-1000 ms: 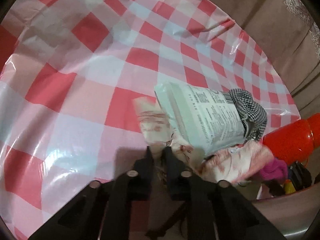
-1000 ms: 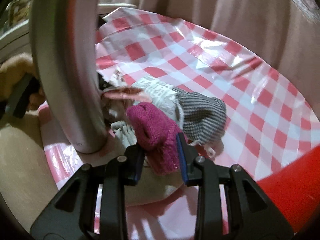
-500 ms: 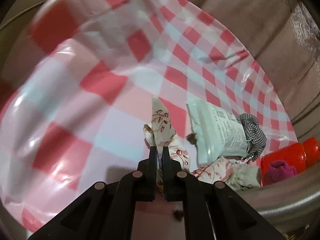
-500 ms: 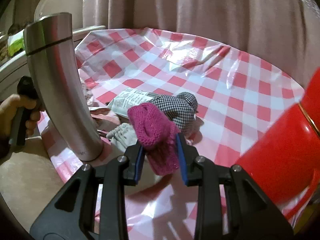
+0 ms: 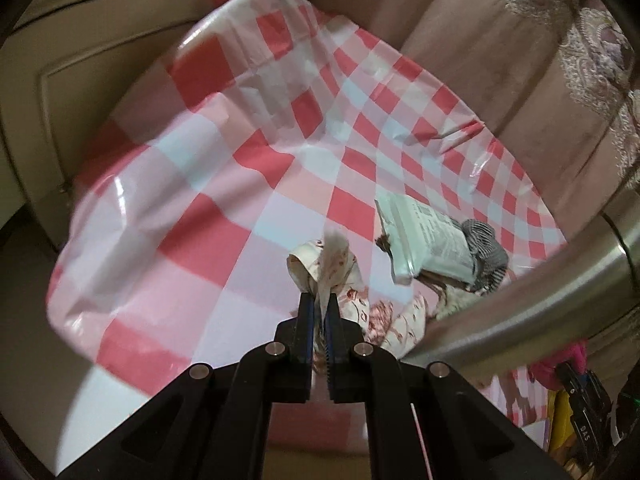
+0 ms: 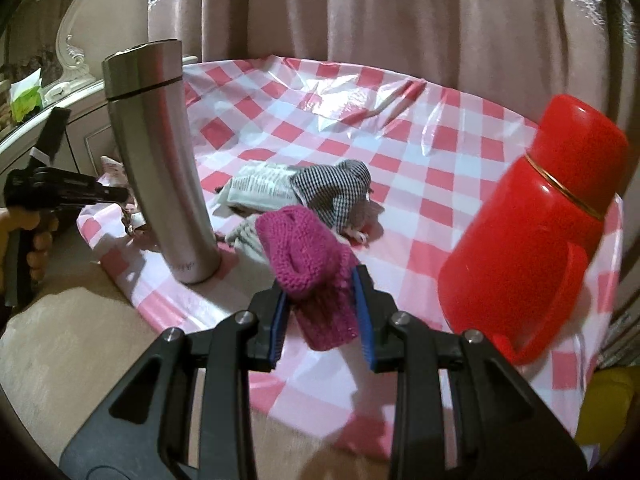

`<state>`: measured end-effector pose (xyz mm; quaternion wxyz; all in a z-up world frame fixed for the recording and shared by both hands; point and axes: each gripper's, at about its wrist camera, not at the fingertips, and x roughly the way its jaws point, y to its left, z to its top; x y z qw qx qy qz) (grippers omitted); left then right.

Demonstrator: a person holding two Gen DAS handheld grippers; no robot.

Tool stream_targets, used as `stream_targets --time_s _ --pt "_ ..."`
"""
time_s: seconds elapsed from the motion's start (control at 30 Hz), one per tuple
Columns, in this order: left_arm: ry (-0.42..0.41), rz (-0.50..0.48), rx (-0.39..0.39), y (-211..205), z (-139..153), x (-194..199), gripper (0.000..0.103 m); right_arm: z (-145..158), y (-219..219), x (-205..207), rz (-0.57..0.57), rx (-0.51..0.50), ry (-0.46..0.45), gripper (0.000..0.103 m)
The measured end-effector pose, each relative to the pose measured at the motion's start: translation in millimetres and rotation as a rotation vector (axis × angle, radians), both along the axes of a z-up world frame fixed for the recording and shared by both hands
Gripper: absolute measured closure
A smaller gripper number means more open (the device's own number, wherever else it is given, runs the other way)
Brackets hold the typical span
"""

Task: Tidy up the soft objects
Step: 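Carry hat and floral cloth over the white box and open both tools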

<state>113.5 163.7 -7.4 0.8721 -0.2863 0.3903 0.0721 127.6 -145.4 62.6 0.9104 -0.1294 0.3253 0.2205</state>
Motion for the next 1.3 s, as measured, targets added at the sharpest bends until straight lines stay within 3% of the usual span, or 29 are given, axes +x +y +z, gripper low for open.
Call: stream_targets --time_s 0.63,0.93,1.3 --pt "-0.100 -0.105 0.025 -48 47 -76 0.098 15 -50 -57 -0.119 0.043 0.043 0.069" --pt "-0.175 -0.244 0.051 -104 89 -91 0.098 20 -83 -76 -0.182 0.075 0.053 0.069" --pt "-0.216 -0.481 0.031 -203 112 -80 0.098 19 -155 -95 -0.338 0.110 0.082 0.069"
